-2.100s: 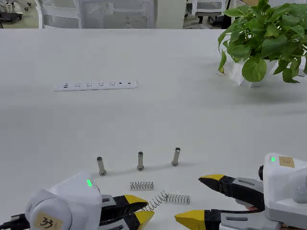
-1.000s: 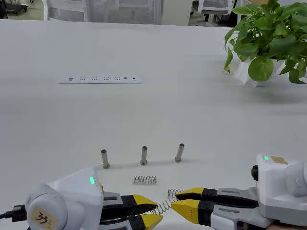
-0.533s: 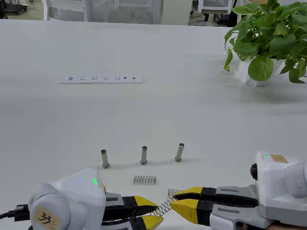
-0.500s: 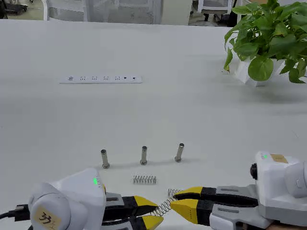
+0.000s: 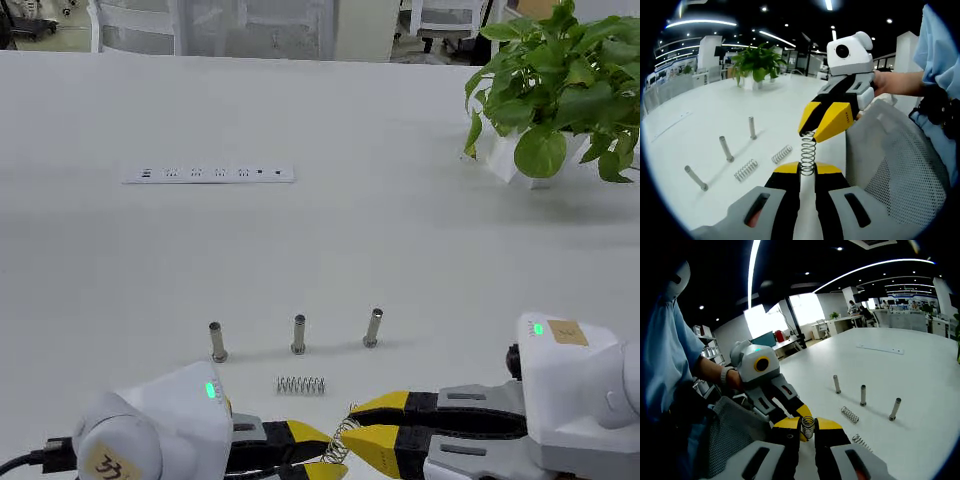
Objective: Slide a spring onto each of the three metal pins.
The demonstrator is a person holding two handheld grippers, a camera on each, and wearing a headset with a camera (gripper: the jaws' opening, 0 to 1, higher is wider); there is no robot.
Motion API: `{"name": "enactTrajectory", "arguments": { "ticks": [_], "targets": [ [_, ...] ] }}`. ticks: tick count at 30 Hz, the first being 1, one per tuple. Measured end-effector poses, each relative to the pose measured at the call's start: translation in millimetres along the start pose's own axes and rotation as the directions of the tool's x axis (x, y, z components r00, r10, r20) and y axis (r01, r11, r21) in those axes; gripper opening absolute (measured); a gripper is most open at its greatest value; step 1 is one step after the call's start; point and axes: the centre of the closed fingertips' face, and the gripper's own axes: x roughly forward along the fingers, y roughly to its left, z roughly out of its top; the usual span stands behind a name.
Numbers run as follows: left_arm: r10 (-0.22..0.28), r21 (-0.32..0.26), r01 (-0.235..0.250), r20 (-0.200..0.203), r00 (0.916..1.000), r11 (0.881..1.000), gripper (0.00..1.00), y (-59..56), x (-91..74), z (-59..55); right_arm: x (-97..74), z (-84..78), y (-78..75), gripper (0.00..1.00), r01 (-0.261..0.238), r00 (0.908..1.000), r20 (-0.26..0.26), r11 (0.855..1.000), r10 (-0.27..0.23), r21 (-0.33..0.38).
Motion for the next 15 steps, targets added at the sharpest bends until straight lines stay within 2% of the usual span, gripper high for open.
{"name": "enactTrajectory", "arguments": {
  "ticks": [8, 10, 11, 13, 15],
  "targets": [
    [-0.005, 0.009, 0.005, -0.006, 1.0, 1.0, 0.06, -1.3, 0.4, -0.8, -0.8, -2.1, 0.8, 0.07, -0.004, 0.9999, -0.013, 1.0, 0.004, -0.019],
    [-0.005, 0.009, 0.005, -0.004, 1.0, 1.0, 0.06, -1.1, 0.7, 0.2, -0.1, -5.5, 2.0, 0.11, -0.008, 0.9993, -0.036, 0.999, 0.006, -0.046],
    [-0.006, 0.012, 0.006, -0.004, 1.0, 1.0, 0.06, -0.9, 0.8, 0.5, 0.2, -7.8, 2.0, 0.18, -0.007, 0.9986, -0.053, 0.999, 0.005, -0.053],
    [-0.006, 0.022, 0.006, -0.01, 0.9999, 1.0, 0.06, -0.2, 1.2, 0.6, -0.3, -12.2, 0.7, 0.26, -0.006, 0.9953, -0.097, 0.994, -0.004, -0.109],
    [-0.007, 0.051, 0.009, -0.031, 0.9995, 0.999, 0.06, 0.3, 2.1, -1.7, -1.0, -14.5, 0.5, 0.25, -0.018, 0.9904, -0.138, 0.987, -0.004, -0.157]
  ]
}}
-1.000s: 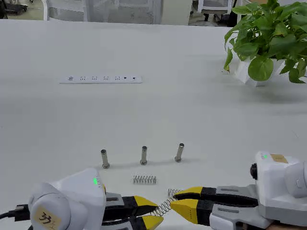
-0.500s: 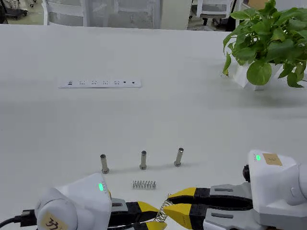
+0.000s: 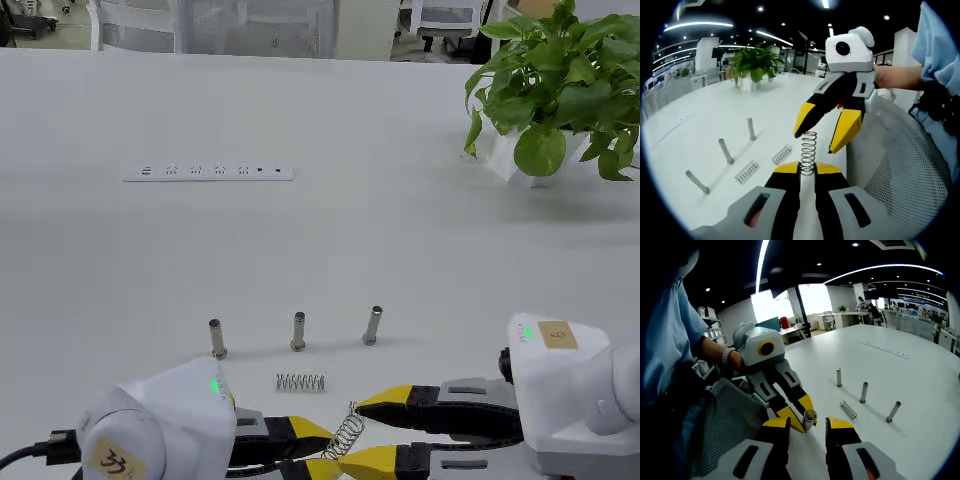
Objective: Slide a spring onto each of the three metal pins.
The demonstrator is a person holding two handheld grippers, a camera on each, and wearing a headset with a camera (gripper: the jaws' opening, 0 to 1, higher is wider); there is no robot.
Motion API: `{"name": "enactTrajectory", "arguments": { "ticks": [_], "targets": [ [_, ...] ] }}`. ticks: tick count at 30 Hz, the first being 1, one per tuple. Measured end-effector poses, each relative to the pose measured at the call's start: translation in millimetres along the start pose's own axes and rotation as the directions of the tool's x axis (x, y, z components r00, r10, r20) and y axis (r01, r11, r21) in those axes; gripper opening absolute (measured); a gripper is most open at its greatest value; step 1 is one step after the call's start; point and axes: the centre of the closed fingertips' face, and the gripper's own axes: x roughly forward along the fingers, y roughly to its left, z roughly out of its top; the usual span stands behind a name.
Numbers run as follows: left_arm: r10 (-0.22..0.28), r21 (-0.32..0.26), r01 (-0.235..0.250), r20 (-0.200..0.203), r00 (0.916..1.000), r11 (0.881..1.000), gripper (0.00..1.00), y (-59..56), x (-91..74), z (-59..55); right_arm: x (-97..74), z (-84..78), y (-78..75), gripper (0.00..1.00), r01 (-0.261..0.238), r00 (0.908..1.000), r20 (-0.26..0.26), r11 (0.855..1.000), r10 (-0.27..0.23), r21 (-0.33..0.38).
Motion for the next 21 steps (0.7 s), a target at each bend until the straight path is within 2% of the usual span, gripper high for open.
{"name": "enactTrajectory", "arguments": {
  "ticks": [3, 4, 7, 9, 10, 13, 14, 17, 21],
  "targets": [
    [-0.012, 0.031, 0.012, -0.022, 0.9997, 0.999, 0.06, -1.4, 1.8, -2.3, -1.1, -2.6, -0.2, 0.25, -0.02, 0.9971, -0.075, 0.996, 0.014, -0.086],
    [-0.018, 0.047, 0.019, -0.034, 0.9993, 0.999, 0.06, -2.2, 2.6, -3.8, -2.1, -3.6, -1.1, 0.25, -0.031, 0.9933, -0.115, 0.99, 0.015, -0.139],
    [-0.027, 0.074, 0.031, -0.054, 0.9982, 0.997, 0.06, -3.1, 4.0, -5.5, -3.7, -2.0, 0.0, 0.24, -0.075, 0.9812, -0.191, 0.97, 0.031, -0.231],
    [-0.032, 0.081, 0.036, -0.058, 0.9978, 0.996, 0.06, -3.5, 4.4, -5.7, -3.6, -0.5, 0.8, 0.23, -0.106, 0.9731, -0.226, 0.957, 0.044, -0.269],
    [-0.034, 0.086, 0.039, -0.06, 0.9976, 0.996, 0.06, -3.4, 4.8, -5.5, -3.0, 0.4, 2.4, 0.23, -0.131, 0.9673, -0.247, 0.949, 0.059, -0.288],
    [-0.038, 0.09, 0.043, -0.059, 0.9976, 0.995, 0.06, -3.7, 5.5, -4.1, 0.2, -0.1, 6.9, 0.2, -0.186, 0.9535, -0.285, 0.934, 0.097, -0.306],
    [-0.04, 0.093, 0.045, -0.06, 0.9974, 0.995, 0.06, -4.2, 5.9, -4.2, 1.4, -2.4, 9.3, 0.2, -0.217, 0.9431, -0.313, 0.922, 0.113, -0.321],
    [-0.042, 0.101, 0.048, -0.062, 0.9972, 0.994, 0.06, -5.8, 6.4, -4.1, 5.0, -7.9, 11.3, 0.19, -0.267, 0.9205, -0.368, 0.899, 0.132, -0.346],
    [-0.049, 0.107, 0.056, -0.064, 0.9968, 0.993, 0.06, -8.6, 7.2, -4.3, 10.6, -13.7, 9.5, 0.18, -0.307, 0.8985, -0.415, 0.881, 0.143, -0.36]
  ]
}}
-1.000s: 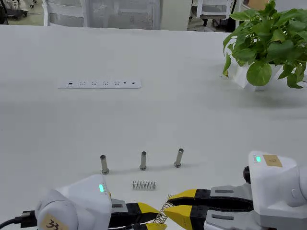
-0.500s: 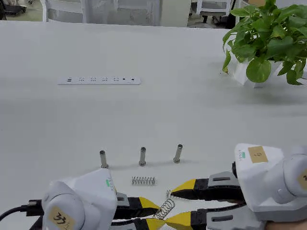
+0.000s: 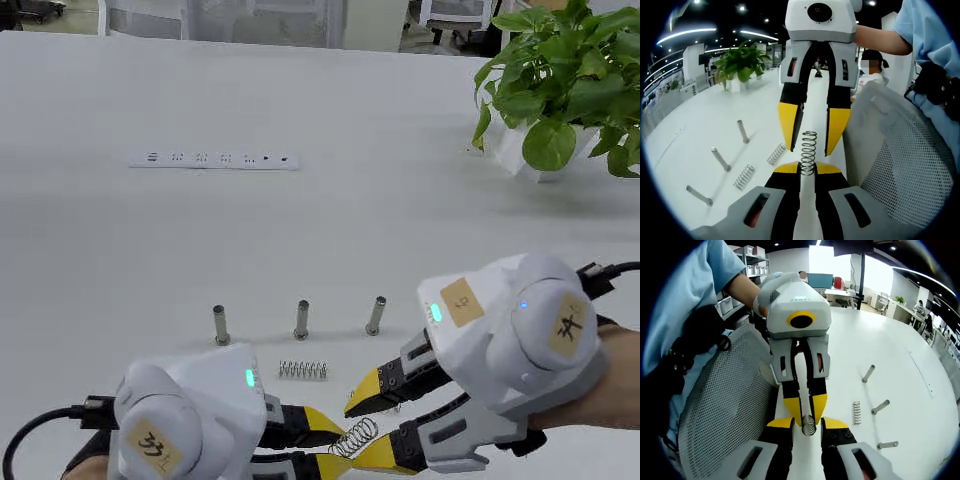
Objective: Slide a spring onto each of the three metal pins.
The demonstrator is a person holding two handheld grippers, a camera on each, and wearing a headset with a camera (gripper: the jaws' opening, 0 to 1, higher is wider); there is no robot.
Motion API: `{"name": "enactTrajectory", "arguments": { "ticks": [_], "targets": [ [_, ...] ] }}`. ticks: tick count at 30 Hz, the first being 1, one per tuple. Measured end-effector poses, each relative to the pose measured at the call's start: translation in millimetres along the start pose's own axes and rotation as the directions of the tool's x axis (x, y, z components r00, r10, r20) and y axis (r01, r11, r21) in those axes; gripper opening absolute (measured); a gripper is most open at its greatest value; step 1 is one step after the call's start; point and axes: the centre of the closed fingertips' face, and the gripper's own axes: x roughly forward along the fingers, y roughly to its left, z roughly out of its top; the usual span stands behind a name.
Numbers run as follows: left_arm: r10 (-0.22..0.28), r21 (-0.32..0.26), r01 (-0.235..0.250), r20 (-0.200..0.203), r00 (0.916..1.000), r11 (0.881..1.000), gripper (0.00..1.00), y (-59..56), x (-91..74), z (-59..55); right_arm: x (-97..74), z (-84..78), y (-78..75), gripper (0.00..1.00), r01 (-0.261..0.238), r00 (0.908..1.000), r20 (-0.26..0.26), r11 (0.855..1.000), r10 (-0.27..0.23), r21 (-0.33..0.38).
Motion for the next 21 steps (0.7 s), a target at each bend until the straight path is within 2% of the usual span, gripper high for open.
{"name": "enactTrajectory", "arguments": {
  "ticks": [6, 12, 21],
  "targets": [
    [-0.005, 0.001, 0.005, -0.002, 1.0, 1.0, 0.06, -1.9, 0.3, 0.3, 2.2, -2.8, 1.7, 0.13, -0.043, 0.9983, -0.041, 0.998, 0.041, -0.037],
    [-0.006, 0.0, 0.006, 0.006, 1.0, 1.0, 0.06, -1.0, 0.7, 3.3, 1.8, -4.1, 2.1, 0.08, -0.062, 0.997, -0.051, 0.997, 0.059, -0.046],
    [-0.02, 0.008, 0.02, 0.008, 0.9998, 1.0, 0.06, -3.3, 2.5, 5.8, 2.4, -7.6, 3.7, 0.08, -0.075, 0.9947, -0.074, 0.995, 0.071, -0.061]
  ]
}}
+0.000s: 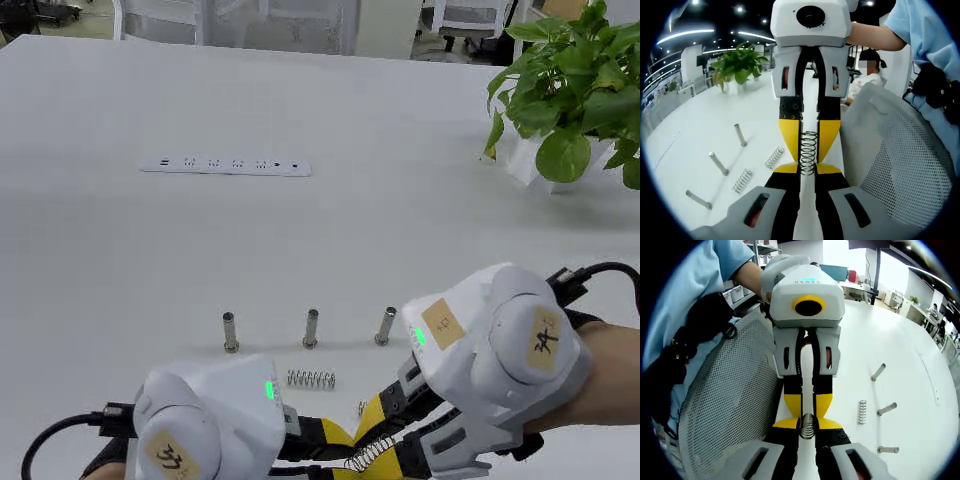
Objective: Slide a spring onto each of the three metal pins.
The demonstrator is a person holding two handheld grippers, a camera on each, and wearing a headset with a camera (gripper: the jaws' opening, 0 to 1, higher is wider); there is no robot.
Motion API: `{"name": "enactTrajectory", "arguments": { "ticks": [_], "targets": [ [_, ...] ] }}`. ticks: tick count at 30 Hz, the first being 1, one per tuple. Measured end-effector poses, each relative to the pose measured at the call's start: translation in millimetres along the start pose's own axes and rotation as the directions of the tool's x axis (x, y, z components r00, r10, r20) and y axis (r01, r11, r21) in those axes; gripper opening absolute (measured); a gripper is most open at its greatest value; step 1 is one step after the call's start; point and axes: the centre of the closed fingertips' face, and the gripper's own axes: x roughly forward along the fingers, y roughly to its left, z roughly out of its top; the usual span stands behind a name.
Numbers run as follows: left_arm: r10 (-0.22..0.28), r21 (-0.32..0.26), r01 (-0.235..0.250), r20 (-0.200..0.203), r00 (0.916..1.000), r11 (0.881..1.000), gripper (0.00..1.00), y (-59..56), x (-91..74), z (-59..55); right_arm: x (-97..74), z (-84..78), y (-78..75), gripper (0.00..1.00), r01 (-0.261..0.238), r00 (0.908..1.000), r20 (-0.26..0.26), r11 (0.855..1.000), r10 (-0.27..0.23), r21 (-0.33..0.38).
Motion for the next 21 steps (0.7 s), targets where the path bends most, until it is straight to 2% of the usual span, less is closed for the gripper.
{"name": "enactTrajectory", "arguments": {
  "ticks": [8, 16, 21],
  "targets": [
    [-0.005, -0.005, 0.005, 0.0, 1.0, 1.0, 0.07, -1.4, -0.7, -1.0, 1.4, 0.1, 1.7, 0.08, -0.005, 0.9999, -0.016, 1.0, 0.004, -0.031],
    [0.022, -0.037, -0.022, 0.008, 0.9997, 0.999, 0.07, 3.2, -3.5, -3.4, 3.9, 3.0, -2.5, 0.07, -0.01, 0.9993, -0.035, 0.999, 0.008, -0.053],
    [0.065, -0.06, -0.063, 0.022, 0.9977, 0.996, 0.07, 9.6, -9.1, -4.9, 5.4, 7.3, -8.0, 0.07, -0.007, 0.9991, -0.043, 0.998, 0.004, -0.065]
  ]
}}
